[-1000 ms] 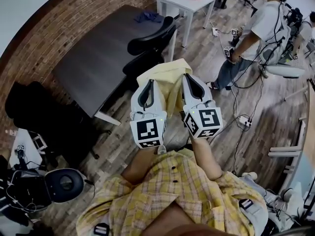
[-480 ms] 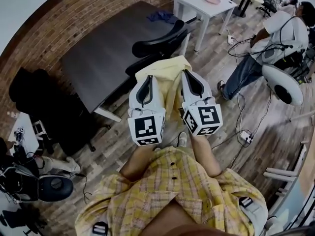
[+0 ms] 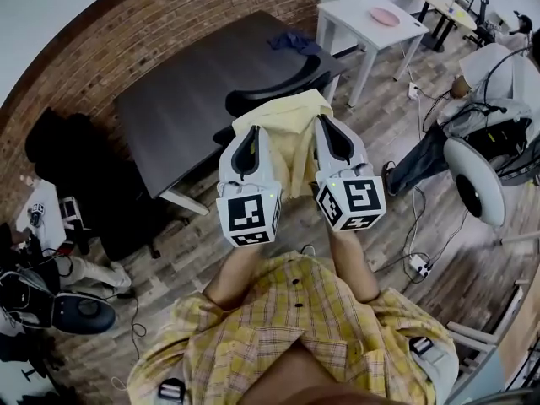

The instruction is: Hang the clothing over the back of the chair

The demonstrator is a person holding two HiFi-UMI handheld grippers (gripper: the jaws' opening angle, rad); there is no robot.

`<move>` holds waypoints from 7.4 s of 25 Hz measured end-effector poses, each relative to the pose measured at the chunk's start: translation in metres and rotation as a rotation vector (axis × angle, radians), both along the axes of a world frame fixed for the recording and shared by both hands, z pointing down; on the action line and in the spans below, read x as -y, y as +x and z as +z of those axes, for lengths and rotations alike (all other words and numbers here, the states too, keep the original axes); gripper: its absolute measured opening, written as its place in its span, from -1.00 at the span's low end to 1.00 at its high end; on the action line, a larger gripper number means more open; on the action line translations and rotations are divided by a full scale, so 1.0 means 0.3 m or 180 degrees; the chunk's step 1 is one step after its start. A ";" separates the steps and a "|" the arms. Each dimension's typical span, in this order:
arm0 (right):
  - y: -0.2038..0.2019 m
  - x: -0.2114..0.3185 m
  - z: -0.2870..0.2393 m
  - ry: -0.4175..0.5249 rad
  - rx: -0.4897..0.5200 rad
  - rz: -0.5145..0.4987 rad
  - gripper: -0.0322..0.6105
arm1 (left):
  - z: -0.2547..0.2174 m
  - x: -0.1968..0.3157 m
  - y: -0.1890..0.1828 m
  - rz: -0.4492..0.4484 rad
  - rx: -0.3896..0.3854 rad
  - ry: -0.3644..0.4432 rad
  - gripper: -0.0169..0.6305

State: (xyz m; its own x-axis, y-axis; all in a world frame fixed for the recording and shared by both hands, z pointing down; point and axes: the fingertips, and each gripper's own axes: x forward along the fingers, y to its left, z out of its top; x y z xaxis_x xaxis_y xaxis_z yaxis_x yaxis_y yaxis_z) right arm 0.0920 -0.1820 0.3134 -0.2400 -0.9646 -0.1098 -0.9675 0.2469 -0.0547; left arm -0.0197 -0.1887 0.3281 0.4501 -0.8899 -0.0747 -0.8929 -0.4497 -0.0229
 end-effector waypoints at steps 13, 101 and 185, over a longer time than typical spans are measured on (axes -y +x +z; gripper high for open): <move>0.166 0.164 -0.101 0.0156 -0.0018 -0.0477 -0.86 | -0.096 0.111 0.162 -0.0421 0.0050 0.0181 -0.91; -0.042 1.238 0.072 -0.0564 -0.0314 -0.0312 -0.85 | 0.043 1.130 0.014 -0.0533 -0.0024 -0.0548 -0.91; 0.007 0.515 0.044 -0.0231 -0.0078 -0.0571 -0.89 | 0.037 0.467 0.167 -0.0261 0.0087 -0.0398 -0.94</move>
State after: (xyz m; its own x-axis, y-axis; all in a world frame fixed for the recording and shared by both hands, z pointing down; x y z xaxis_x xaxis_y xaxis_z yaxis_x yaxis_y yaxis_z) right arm 0.0941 -0.3366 0.3266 -0.4107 -0.9112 -0.0334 -0.9095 0.4119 -0.0555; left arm 0.0304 -0.3288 0.3390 0.3760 -0.9253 0.0503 -0.9265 -0.3763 0.0039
